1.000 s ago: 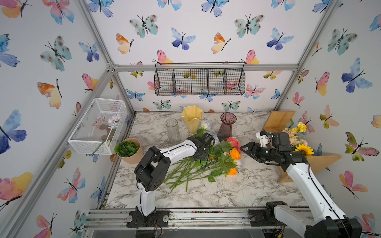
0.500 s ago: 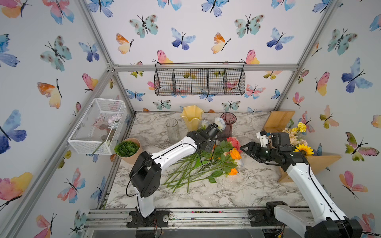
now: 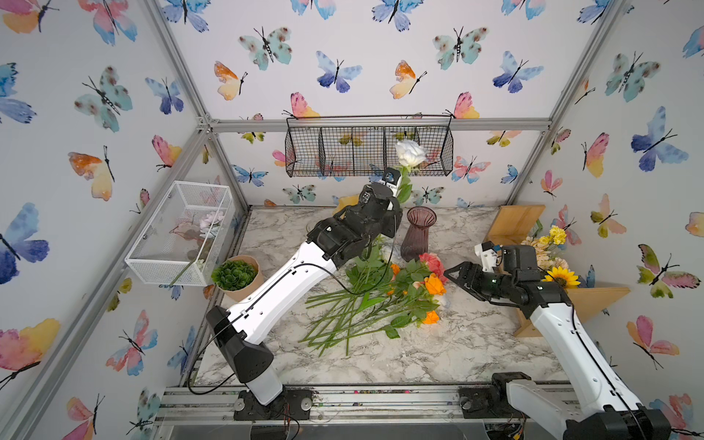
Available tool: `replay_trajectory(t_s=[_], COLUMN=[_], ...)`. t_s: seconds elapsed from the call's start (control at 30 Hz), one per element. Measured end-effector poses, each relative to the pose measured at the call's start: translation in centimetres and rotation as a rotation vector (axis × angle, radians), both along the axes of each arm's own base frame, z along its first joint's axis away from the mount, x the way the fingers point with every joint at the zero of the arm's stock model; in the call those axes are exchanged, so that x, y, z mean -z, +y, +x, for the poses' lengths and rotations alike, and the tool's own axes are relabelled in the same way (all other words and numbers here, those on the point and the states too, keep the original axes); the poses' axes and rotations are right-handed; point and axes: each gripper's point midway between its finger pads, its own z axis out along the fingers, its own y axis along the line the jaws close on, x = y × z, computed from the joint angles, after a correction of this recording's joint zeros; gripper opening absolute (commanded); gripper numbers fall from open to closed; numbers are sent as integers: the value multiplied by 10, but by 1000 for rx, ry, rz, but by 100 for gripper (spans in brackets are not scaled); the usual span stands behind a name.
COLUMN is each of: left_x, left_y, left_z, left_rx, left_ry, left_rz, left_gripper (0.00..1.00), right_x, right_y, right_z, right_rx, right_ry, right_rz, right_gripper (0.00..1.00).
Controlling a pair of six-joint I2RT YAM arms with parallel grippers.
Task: Arrange the flowers in different vases according to their colors
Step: Insert the flower into the vase.
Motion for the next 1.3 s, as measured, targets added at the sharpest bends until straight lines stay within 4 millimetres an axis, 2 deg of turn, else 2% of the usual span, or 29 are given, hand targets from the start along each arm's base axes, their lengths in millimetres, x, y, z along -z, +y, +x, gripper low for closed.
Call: replay_trajectory(t_s=[0.03,0.13,0.3,0.37,0.53,0.63,0.8,1.07,1.17,1.3], left_x=[-13,-37,-70,-84,-114,-125,-113,-65,-48,-31], left_y=[5,17,44,65,139,169,195,264,269,262], left_z=[-3,-5,3,11,33,35,31,68,75,81], left_rx=[-7,-43,-130,-189,-386,-469,-549,-739,-742,-706], left_ry=[-22,-69,-145,-180,-255,-325,-424,-387,-362,-329], left_rz=[-21,-44,-64,-78,-119,-147,-179,-210,-224,-241], left_gripper=[0,0,0,0,0,0,0,0,0,0], right_x=[0,0,-3,-5,-10,-11,-14,-19,-19,-19], right_y=[0,0,0,-1,-1,-1,-1,0,-1,-1], right_z=[0,0,1,1,3,3,4,6,6,6], right_rx=[0,0,2,3,5,5,4,2,2,2], right_ry=[-1,-2,-13,-22,-44,-48,-57,-71,-71,-71], right_rz=[0,0,-1,-1,-1,0,-1,-1,-1,-1], right_gripper=[73,73,73,74,74,74,73,73,73,74])
